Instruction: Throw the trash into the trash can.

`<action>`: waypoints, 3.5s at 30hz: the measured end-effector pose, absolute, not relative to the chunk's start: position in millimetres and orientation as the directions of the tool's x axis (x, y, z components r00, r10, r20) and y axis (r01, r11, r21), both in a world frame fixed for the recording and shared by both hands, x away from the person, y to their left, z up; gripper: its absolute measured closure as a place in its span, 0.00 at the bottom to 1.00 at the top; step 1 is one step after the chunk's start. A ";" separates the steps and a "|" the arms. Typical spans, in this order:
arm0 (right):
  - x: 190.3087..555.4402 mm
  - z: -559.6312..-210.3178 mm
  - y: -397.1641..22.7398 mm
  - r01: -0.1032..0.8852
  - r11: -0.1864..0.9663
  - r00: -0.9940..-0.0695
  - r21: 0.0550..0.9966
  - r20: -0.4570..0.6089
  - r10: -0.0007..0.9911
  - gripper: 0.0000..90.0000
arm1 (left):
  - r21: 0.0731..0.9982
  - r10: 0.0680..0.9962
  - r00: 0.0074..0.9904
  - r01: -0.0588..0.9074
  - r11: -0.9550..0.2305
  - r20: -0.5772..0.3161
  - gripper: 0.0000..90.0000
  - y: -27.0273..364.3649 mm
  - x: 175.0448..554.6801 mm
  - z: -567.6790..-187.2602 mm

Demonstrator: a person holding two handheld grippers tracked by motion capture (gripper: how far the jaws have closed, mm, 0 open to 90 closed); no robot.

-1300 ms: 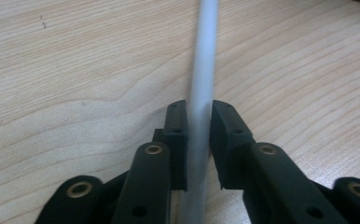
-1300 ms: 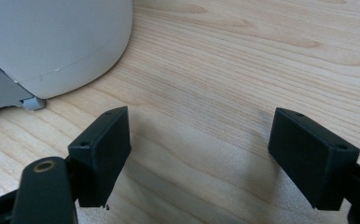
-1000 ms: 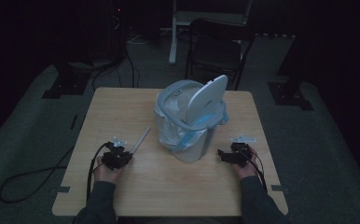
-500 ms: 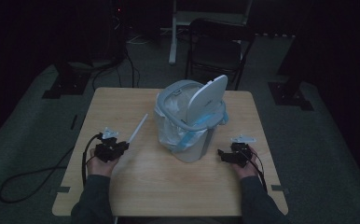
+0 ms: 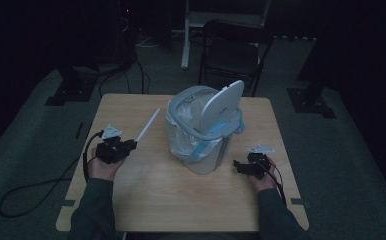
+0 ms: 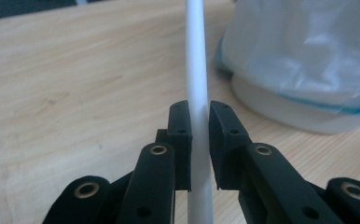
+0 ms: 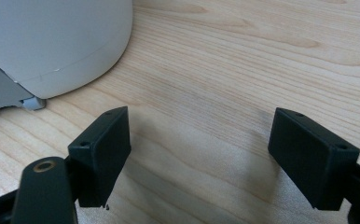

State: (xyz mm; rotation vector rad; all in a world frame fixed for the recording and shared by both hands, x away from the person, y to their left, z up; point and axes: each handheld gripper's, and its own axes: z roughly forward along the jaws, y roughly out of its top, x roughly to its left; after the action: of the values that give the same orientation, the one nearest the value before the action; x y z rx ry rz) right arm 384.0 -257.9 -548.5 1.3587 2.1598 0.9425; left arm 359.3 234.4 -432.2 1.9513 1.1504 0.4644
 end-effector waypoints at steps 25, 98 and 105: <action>384.1 -548.6 -258.0 0.615 0.295 -0.436 0.731 0.004 0.900 0.22 | 0.843 0.821 0.569 0.464 -0.273 -0.048 0.90 233.8 361.7 -380.6; 384.3 -548.6 -257.9 0.615 0.296 -0.438 0.731 0.004 0.899 0.22 | 0.867 0.663 0.748 0.315 -0.386 0.023 0.89 155.1 388.8 -285.0; 384.4 -548.6 -257.9 0.615 0.297 -0.439 0.731 0.004 0.899 0.22 | 0.863 0.652 0.758 0.311 -0.397 0.027 0.89 148.8 389.7 -284.3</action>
State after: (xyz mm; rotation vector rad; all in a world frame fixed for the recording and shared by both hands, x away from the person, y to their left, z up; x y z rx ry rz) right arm 384.4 -257.9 -548.6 1.3534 2.1622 0.9429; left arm 389.7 148.8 -284.3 2.0042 0.7258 0.4531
